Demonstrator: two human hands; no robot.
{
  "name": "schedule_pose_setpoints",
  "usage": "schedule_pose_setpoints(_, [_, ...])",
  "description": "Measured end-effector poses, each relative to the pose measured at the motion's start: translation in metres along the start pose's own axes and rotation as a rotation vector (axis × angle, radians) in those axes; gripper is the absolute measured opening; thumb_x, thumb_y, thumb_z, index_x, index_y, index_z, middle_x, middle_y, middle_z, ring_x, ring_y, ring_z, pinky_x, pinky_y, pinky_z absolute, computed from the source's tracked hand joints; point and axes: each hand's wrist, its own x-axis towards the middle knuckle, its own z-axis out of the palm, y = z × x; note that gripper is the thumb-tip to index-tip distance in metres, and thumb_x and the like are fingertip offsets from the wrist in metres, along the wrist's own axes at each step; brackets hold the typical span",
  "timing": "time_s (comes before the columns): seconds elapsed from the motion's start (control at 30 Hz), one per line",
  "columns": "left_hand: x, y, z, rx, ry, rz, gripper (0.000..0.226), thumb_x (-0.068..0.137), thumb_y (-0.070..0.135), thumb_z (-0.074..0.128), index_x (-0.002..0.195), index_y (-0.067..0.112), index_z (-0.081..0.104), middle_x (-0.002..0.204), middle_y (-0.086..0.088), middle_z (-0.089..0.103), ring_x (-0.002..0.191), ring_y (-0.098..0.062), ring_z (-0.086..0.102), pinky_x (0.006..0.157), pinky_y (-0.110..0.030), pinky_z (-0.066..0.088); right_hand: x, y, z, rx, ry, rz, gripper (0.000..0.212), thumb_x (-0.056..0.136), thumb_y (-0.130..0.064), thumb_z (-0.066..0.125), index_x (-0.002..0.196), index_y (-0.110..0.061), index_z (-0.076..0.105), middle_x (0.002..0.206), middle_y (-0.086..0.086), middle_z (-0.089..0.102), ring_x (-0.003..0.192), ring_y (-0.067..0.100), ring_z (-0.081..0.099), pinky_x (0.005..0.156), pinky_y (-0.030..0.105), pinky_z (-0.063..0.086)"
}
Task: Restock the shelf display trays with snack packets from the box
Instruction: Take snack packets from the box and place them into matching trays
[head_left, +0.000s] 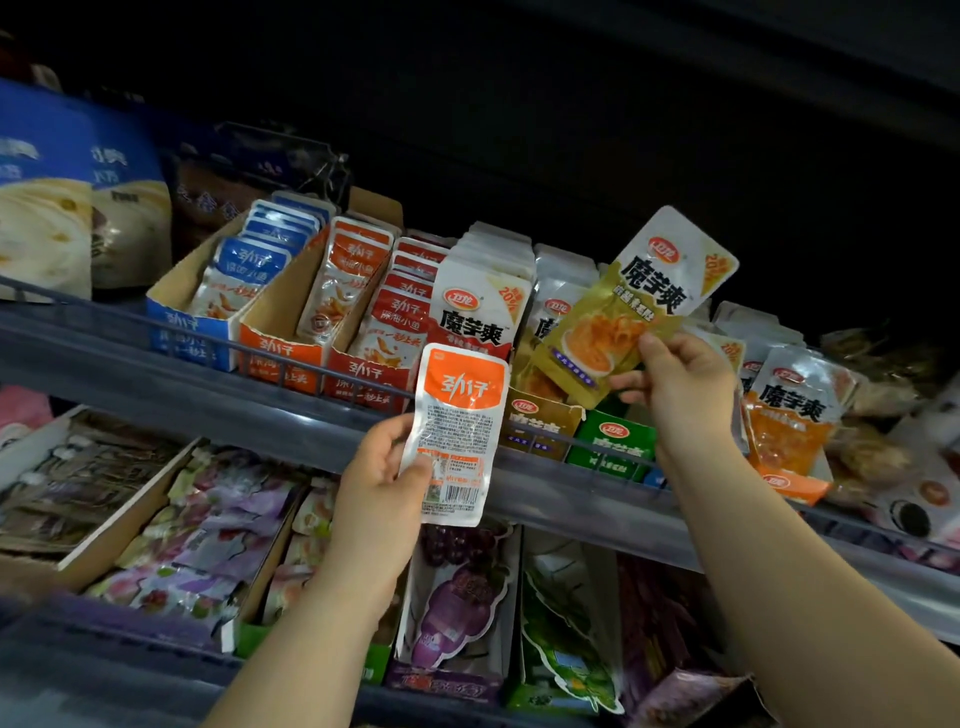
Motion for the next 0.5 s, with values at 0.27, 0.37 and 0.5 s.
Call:
schedule_pose_setpoints(0.27, [0.002,0.001,-0.002,0.025,0.01,-0.01,0.029,0.092,0.0,0.044,0.105,0.025,0.049,0.087,0.018,0.059,0.078,0.004,0.056,0.056,-0.011,0.046,0.009,0.003,0.012,-0.13,-0.067,0.002,0.011,0.093,-0.013,0.05,0.1,-0.008,0.056,0.051,-0.002,0.059,0.039,0.002,0.052,0.038,0.011,0.039])
schedule_pose_setpoints(0.37, [0.002,0.0,-0.002,0.036,0.014,0.0,0.028,0.092,0.0,0.043,0.105,0.024,0.049,0.085,0.018,0.059,0.076,0.005,0.056,0.052,-0.005,0.046,0.006,0.014,0.014,-0.385,-0.127,-0.035,0.02,0.088,-0.018,0.058,0.102,-0.005,0.064,0.071,-0.003,0.058,0.055,0.004,0.046,0.048,0.014,0.037])
schedule_pose_setpoints(0.5, [0.002,-0.002,-0.002,0.068,0.005,0.016,0.028,0.092,-0.001,0.043,0.106,0.023,0.049,0.085,0.019,0.059,0.077,0.005,0.055,0.052,-0.001,0.044,0.0,0.018,0.015,-0.669,-0.154,-0.17,0.017,0.087,-0.02,0.059,0.101,-0.011,0.063,0.104,0.002,0.05,0.076,0.01,0.046,0.066,0.021,0.037])
